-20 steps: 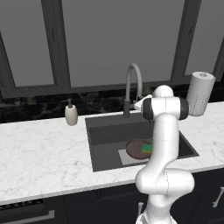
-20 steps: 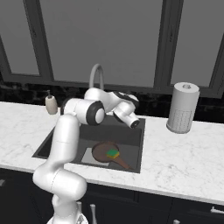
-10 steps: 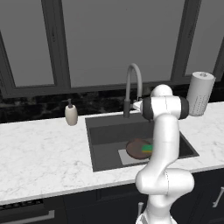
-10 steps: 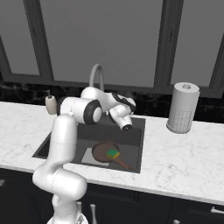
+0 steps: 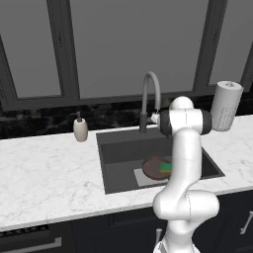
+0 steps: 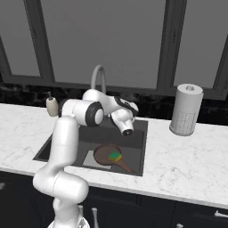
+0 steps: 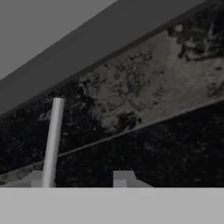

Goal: Pick the pan and sponge and place them into the sink. Then turn on the water.

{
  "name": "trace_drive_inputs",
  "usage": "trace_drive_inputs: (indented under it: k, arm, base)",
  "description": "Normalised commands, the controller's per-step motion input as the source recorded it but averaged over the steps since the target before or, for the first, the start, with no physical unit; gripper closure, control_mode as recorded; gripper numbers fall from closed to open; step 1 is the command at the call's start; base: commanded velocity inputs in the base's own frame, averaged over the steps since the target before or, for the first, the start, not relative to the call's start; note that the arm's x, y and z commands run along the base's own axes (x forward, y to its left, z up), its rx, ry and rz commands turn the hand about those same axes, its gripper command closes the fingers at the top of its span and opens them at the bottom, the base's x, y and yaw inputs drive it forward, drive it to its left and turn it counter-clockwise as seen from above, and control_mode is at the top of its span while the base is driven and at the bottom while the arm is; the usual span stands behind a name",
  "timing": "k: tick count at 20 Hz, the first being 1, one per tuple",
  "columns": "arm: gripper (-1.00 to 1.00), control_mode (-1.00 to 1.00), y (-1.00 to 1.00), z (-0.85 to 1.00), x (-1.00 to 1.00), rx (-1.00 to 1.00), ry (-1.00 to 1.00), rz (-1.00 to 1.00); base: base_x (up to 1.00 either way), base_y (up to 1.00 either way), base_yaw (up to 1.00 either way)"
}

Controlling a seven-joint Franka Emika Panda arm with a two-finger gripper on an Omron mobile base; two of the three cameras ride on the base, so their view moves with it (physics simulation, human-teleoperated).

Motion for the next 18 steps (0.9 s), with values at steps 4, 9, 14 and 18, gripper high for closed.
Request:
trace_drive_inputs:
  k: [4,9,14,18]
  arm:
    - [1.0,-1.0,-1.0,0.15,0.02,0.37,0.07,0.1]
    - [1.0,-1.0,-1.0,0.15,0.0,0.38,0.03,0.1]
    - [1.0,-1.0,-0.93,0.82,-0.16,0.44,0.0,0.19]
    - [1.0,-1.0,-0.74,1.0,-0.34,0.45,0.0,0.22]
  base:
    - [0.0,0.0,0.0]
    - [0.0,0.0,0.0]
    - [0.0,0.0,0.0]
    - [0.0,0.0,0.0]
